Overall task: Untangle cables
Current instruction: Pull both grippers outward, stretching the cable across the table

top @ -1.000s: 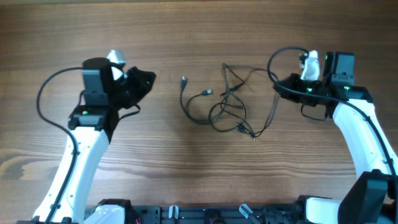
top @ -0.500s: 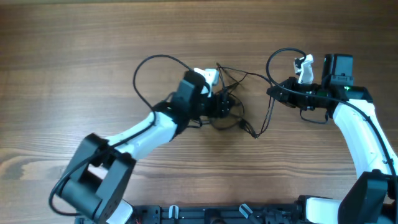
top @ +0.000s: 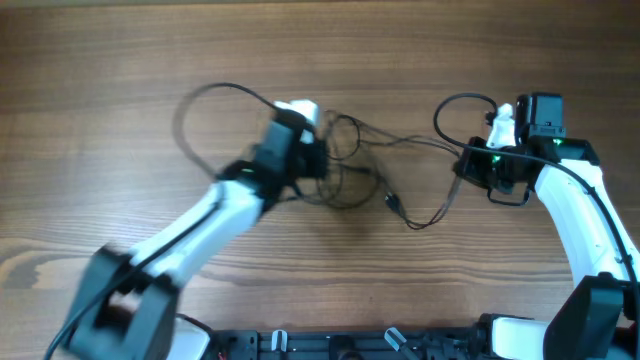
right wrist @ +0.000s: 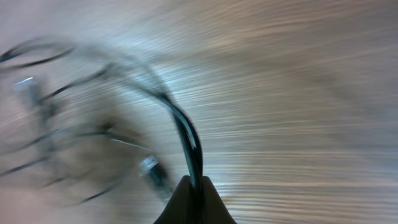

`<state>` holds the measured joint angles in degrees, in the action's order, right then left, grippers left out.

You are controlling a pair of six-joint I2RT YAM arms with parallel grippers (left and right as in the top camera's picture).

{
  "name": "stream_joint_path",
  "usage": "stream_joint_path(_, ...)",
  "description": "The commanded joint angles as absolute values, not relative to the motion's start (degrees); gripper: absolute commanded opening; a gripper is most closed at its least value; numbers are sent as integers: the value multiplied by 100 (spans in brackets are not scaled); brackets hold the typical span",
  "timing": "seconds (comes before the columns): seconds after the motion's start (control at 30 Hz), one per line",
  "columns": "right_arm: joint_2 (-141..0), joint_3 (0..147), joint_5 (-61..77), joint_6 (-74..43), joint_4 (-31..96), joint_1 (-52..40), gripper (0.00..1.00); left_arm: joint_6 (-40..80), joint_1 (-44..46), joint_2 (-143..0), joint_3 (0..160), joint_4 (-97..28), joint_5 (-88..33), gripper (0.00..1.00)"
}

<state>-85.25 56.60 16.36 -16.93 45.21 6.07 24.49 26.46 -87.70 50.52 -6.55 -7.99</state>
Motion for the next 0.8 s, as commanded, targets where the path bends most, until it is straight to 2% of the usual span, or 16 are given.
stream_joint_path(0.0,-8458,5704,-438,-2112,4541,598,4,2440,1531,-7380,5092,-1100,-956,4)
stream_joint_path(0.13,-8440,6121,-10,-2097,4403,598,4,2598,316,-6469,5092,-1385,-1977,4)
stream_joint_path(0.23,-8318,6812,325,-2088,4484,598,4,2591,148,-6571,5092,-1839,-1992,4)
stream_joint_path(0.33,-8040,7522,1264,-1450,4506,598,4,2589,148,-6884,5092,-2167,-1986,4)
stream_joint_path(0.43,-7581,7802,1122,-1507,4335,598,4,2585,148,-7107,5092,-2351,-1608,4)
stream_joint_path(0.53,-7266,7802,513,-1551,4353,598,4,2418,10,-7076,5092,-2648,-576,4)
stream_joint_path(0.67,-7264,7800,-86,-2169,4703,598,4,2554,-851,-7037,5092,-2718,-110,4)
stream_joint_path(0.77,-7264,7800,-93,-2237,4783,598,4,3454,-1761,-7037,5092,-2574,-34,4)
